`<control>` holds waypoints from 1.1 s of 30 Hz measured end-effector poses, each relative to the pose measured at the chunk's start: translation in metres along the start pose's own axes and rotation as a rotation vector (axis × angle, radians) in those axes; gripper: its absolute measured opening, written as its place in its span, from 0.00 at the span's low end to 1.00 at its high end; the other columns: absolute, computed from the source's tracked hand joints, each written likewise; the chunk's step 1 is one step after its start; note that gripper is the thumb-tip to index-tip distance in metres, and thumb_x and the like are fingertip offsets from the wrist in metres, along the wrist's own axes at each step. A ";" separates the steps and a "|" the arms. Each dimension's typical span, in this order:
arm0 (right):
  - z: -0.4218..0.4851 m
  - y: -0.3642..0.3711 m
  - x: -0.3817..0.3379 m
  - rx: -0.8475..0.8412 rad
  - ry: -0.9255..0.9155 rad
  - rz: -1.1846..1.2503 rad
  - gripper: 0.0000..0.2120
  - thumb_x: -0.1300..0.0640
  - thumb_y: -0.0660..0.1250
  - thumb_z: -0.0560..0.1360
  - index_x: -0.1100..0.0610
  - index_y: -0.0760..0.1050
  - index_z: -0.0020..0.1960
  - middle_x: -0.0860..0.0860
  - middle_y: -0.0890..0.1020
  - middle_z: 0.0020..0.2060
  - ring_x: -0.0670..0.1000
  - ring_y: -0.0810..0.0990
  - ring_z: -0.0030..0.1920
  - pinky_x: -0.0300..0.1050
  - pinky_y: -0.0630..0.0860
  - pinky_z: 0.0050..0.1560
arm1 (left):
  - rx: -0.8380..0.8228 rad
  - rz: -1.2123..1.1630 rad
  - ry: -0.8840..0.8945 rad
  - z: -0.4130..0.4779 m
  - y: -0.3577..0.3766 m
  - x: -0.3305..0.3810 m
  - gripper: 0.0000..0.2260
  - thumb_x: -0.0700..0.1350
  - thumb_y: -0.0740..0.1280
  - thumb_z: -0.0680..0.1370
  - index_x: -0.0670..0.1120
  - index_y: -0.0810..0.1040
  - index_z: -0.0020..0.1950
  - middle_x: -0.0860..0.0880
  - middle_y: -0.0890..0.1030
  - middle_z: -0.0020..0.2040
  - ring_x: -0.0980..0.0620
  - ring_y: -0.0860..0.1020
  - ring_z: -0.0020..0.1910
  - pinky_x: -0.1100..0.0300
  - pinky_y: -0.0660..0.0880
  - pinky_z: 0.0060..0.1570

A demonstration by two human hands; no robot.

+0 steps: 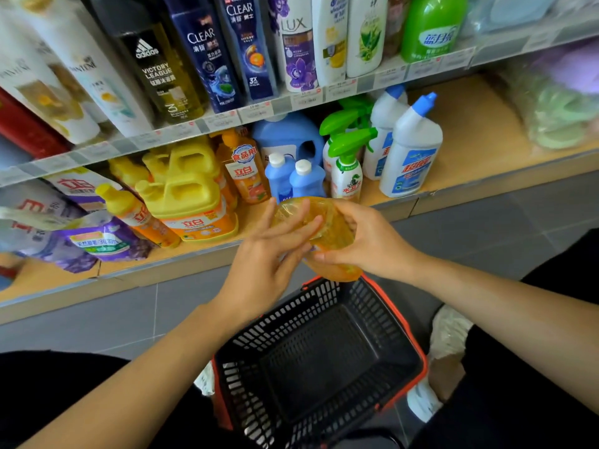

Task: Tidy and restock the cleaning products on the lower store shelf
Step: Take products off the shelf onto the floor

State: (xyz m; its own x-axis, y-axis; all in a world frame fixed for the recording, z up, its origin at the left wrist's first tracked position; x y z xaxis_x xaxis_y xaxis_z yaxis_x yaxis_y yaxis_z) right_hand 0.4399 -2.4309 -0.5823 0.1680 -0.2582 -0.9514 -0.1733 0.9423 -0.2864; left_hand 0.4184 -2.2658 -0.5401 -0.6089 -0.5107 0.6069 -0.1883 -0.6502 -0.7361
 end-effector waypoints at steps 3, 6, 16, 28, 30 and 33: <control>-0.001 0.001 0.002 0.008 0.004 0.004 0.33 0.56 0.83 0.63 0.51 0.75 0.65 0.47 0.84 0.58 0.46 0.82 0.58 0.55 0.78 0.62 | 0.045 0.057 0.030 -0.004 0.003 0.000 0.17 0.35 0.67 0.81 0.43 0.78 0.70 0.48 0.78 0.70 0.47 0.69 0.76 0.38 0.63 0.76; -0.002 0.002 0.004 0.001 0.025 0.020 0.32 0.59 0.82 0.64 0.54 0.76 0.65 0.48 0.84 0.57 0.47 0.82 0.59 0.53 0.78 0.62 | 0.088 0.084 0.067 -0.003 0.000 0.003 0.15 0.36 0.69 0.80 0.43 0.82 0.66 0.48 0.81 0.66 0.50 0.78 0.68 0.45 0.66 0.74; -0.004 0.002 -0.001 0.004 0.037 0.089 0.34 0.59 0.82 0.65 0.50 0.74 0.68 0.45 0.84 0.58 0.45 0.82 0.59 0.49 0.79 0.61 | 0.200 -0.298 -0.385 0.011 -0.015 -0.025 0.14 0.56 0.75 0.69 0.51 0.85 0.51 0.49 0.76 0.57 0.55 0.75 0.61 0.56 0.76 0.57; -0.008 -0.004 -0.009 0.020 0.022 0.153 0.29 0.60 0.81 0.66 0.44 0.76 0.62 0.43 0.85 0.55 0.45 0.83 0.56 0.38 0.79 0.55 | 0.218 -0.687 -0.522 0.014 -0.012 -0.050 0.11 0.37 0.66 0.82 0.50 0.81 0.60 0.50 0.85 0.54 0.54 0.83 0.51 0.56 0.81 0.53; -0.008 -0.005 -0.009 0.024 0.042 0.196 0.26 0.61 0.80 0.67 0.48 0.77 0.61 0.46 0.86 0.53 0.47 0.84 0.54 0.37 0.79 0.52 | 0.194 -0.722 -0.528 0.012 -0.008 -0.051 0.12 0.40 0.63 0.84 0.50 0.79 0.65 0.54 0.85 0.53 0.57 0.83 0.53 0.60 0.80 0.52; -0.007 -0.005 -0.006 0.026 0.075 0.257 0.23 0.61 0.79 0.69 0.52 0.78 0.61 0.49 0.86 0.52 0.49 0.85 0.54 0.41 0.80 0.51 | 0.175 -0.740 -0.553 0.009 -0.002 -0.053 0.16 0.45 0.62 0.85 0.50 0.74 0.72 0.51 0.83 0.60 0.54 0.82 0.58 0.57 0.81 0.56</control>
State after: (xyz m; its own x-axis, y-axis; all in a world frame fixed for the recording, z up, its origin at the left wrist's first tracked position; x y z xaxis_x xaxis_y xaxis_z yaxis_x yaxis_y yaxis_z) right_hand 0.4325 -2.4355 -0.5757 0.0494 -0.0237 -0.9985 -0.1756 0.9839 -0.0320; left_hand 0.4580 -2.2422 -0.5680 0.0803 -0.0992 0.9918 -0.2351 -0.9688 -0.0779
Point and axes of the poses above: each hand's wrist, its own z-axis towards the middle knuckle, its own y-axis out of the palm, x = y × z, the point moved 6 cm from there along z, towards the middle knuckle
